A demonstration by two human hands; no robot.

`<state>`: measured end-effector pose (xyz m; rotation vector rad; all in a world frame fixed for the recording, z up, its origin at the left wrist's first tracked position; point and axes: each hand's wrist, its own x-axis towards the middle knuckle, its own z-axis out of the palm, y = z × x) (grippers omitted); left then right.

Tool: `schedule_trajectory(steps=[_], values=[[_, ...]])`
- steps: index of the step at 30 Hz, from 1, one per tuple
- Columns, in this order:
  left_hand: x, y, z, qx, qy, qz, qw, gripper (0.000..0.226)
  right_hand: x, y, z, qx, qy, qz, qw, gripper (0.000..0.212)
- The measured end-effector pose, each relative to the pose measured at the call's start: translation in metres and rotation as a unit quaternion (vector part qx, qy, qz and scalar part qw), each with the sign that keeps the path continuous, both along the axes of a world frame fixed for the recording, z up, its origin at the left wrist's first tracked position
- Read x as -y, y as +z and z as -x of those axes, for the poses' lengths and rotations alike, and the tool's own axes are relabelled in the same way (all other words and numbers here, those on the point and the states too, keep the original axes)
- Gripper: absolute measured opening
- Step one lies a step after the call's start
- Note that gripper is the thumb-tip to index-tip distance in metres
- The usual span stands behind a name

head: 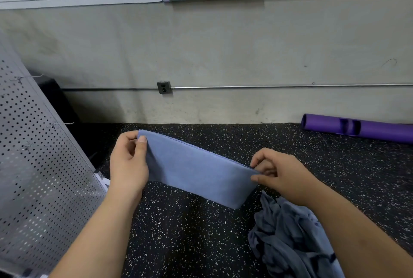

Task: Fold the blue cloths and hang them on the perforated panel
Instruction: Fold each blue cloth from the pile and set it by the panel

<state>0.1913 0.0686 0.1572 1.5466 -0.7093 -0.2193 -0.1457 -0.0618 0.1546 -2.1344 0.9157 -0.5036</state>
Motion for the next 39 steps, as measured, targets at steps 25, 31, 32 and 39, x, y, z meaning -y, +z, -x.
schedule_trajectory(steps=[25,31,32,39], values=[[0.006,-0.007,0.008,-0.101,-0.124,-0.041,0.986,0.025,0.007,0.005,-0.001,0.270,-0.144,-0.213,0.928,0.039],[0.006,-0.006,0.006,-0.120,-0.135,-0.002,0.984,0.026,0.009,0.004,0.008,0.167,-0.135,-0.099,0.972,0.049],[0.006,-0.008,0.005,-0.123,-0.137,0.000,0.983,0.022,0.010,0.003,0.009,0.151,-0.140,-0.083,0.975,0.047],[0.006,-0.010,0.005,-0.152,-0.134,-0.045,0.978,0.019,0.014,-0.002,0.009,0.172,-0.121,-0.113,0.971,0.033]])
